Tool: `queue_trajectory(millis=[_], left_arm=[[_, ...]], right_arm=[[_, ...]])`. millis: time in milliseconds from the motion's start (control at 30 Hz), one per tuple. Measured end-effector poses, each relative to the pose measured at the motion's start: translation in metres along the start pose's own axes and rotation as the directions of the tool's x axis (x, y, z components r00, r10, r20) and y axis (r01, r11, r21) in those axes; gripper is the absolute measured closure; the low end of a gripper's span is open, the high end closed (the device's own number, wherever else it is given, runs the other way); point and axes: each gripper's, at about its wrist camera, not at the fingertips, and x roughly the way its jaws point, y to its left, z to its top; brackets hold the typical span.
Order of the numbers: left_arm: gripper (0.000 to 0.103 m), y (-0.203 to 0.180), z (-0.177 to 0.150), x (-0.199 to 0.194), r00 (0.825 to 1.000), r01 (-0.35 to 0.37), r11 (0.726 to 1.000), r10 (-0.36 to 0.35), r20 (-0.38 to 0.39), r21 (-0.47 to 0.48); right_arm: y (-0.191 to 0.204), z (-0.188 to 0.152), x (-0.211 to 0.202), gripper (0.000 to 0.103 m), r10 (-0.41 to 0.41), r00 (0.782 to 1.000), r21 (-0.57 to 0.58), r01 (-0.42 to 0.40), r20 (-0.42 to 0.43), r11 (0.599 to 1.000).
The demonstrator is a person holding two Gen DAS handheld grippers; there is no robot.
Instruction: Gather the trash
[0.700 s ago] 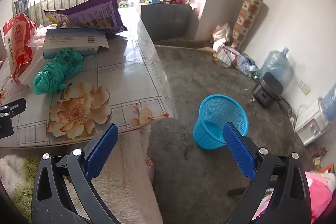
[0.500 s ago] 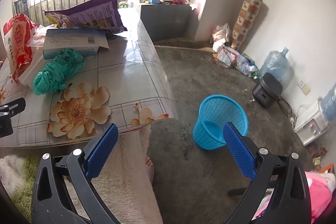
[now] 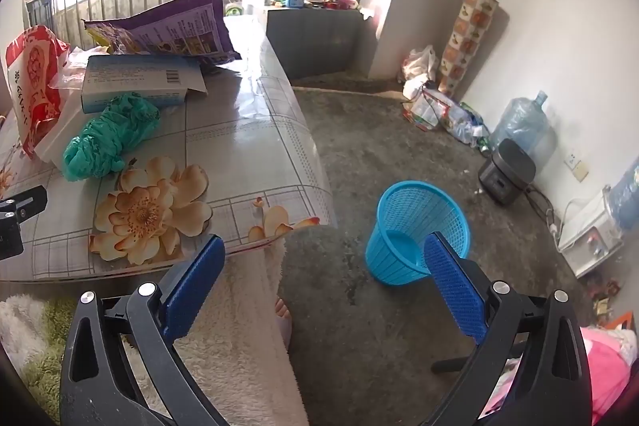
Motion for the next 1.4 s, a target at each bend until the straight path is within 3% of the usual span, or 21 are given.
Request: queue_trajectory(millis=[1400], left_arm=[[0.006, 0.0037, 0.0035, 0.0022, 1.000, -0.017, 1.000, 0.017, 0.000, -0.002]], right_arm=[[-0.0015, 0.0033, 0.0010, 0.008, -0.003, 1.000, -0.004, 0.003, 0.009, 1.000]])
